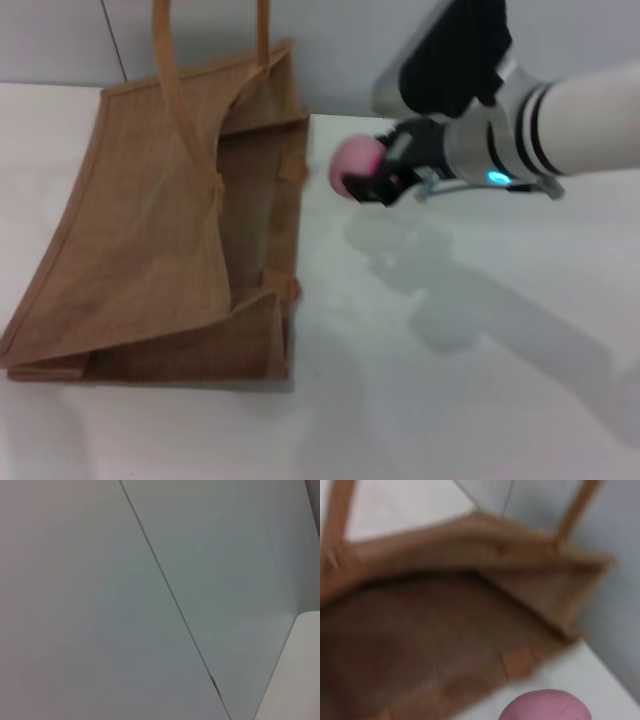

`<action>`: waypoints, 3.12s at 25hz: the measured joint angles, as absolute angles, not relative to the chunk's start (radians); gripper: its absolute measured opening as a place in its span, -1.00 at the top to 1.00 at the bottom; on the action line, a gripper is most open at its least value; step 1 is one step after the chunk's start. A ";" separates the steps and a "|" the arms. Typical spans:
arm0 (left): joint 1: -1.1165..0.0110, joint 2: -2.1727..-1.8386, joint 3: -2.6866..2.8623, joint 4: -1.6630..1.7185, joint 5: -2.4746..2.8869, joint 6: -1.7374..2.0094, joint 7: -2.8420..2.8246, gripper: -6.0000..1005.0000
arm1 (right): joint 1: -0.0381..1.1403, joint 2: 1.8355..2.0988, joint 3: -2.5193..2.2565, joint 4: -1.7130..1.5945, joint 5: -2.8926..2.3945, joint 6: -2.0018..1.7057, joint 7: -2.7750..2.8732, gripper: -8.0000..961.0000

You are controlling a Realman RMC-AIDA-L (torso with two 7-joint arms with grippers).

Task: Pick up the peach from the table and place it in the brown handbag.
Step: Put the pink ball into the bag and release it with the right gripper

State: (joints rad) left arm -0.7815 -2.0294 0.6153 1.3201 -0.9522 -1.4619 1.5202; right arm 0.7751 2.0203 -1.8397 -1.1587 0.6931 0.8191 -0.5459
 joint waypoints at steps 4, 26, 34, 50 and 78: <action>-0.783 -2.029 0.627 1.299 -0.949 -1.444 1.528 0.83 | 0.778 2.020 -1.848 -1.240 0.695 0.826 -0.546 -0.23; -0.817 -2.033 0.729 1.306 -0.991 -1.425 1.515 0.83 | 0.825 2.022 -1.947 -1.144 0.821 0.761 -0.620 -0.13; -0.815 -2.034 0.789 1.314 -1.027 -1.423 1.503 0.83 | 0.852 2.023 -1.965 -1.063 0.906 0.701 -0.683 -0.13; -0.816 -2.039 0.823 1.322 -1.058 -1.423 1.496 0.84 | 0.875 2.030 -2.071 -1.003 0.933 0.529 -0.692 -0.13; -0.807 -2.041 0.898 1.333 -1.114 -1.391 1.480 0.86 | 0.910 2.033 -2.166 -0.886 0.933 0.372 -0.692 -0.14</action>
